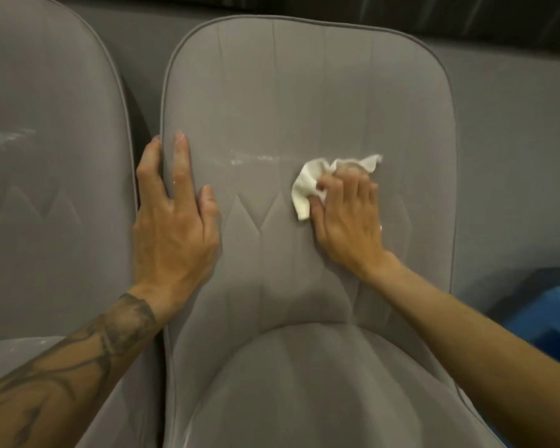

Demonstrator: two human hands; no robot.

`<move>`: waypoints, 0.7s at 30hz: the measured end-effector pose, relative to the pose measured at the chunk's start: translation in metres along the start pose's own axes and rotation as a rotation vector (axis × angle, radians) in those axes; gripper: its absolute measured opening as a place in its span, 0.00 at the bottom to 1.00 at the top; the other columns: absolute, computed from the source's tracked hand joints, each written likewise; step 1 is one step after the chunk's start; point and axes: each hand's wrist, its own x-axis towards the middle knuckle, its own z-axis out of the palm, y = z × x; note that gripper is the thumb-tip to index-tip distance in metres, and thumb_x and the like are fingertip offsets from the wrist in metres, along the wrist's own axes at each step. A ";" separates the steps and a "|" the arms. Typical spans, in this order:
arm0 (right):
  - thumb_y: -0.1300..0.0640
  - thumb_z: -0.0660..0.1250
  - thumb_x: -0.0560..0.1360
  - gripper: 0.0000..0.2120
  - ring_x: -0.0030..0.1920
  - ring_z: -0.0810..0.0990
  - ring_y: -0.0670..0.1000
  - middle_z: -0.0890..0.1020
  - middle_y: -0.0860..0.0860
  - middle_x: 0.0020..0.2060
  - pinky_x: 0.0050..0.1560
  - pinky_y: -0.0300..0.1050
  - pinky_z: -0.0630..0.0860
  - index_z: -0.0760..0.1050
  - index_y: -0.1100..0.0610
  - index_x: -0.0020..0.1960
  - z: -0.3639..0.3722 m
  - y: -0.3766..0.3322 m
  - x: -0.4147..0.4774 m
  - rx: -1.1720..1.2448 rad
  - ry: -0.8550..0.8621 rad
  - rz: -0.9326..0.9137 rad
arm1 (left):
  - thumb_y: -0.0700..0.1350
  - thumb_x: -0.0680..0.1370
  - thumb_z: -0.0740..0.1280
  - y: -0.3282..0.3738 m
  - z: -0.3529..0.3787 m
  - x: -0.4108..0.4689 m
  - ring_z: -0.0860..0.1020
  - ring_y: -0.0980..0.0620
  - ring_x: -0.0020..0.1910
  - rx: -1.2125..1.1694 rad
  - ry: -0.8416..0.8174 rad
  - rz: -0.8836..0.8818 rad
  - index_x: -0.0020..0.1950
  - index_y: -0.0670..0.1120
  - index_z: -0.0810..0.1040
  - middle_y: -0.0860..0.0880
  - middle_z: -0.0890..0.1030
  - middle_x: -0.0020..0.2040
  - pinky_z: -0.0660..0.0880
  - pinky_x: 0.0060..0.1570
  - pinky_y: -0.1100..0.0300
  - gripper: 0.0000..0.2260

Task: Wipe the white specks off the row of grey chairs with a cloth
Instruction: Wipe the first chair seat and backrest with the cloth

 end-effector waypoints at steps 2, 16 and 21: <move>0.52 0.61 0.81 0.10 0.57 0.73 0.62 0.76 0.61 0.55 0.54 0.55 0.66 0.71 0.58 0.57 -0.007 0.013 0.014 -0.035 -0.029 -0.120 | 0.49 0.85 0.58 0.001 -0.001 0.000 0.65 0.39 0.76 -0.007 -0.008 -0.009 0.85 0.47 0.54 0.38 0.59 0.80 0.78 0.60 0.39 0.29; 0.52 0.61 0.81 0.11 0.56 0.77 0.62 0.78 0.61 0.56 0.54 0.55 0.68 0.68 0.57 0.60 0.001 0.006 -0.087 -0.029 -0.171 -0.197 | 0.46 0.85 0.59 0.000 -0.001 0.000 0.64 0.38 0.77 -0.014 0.003 0.019 0.84 0.44 0.54 0.35 0.61 0.80 0.76 0.64 0.41 0.28; 0.53 0.62 0.81 0.10 0.59 0.70 0.59 0.73 0.58 0.58 0.56 0.54 0.65 0.67 0.56 0.59 0.007 0.026 0.018 -0.064 0.106 0.061 | 0.46 0.85 0.59 -0.001 0.000 0.001 0.65 0.37 0.76 -0.009 0.013 0.008 0.84 0.43 0.55 0.35 0.62 0.79 0.76 0.63 0.40 0.28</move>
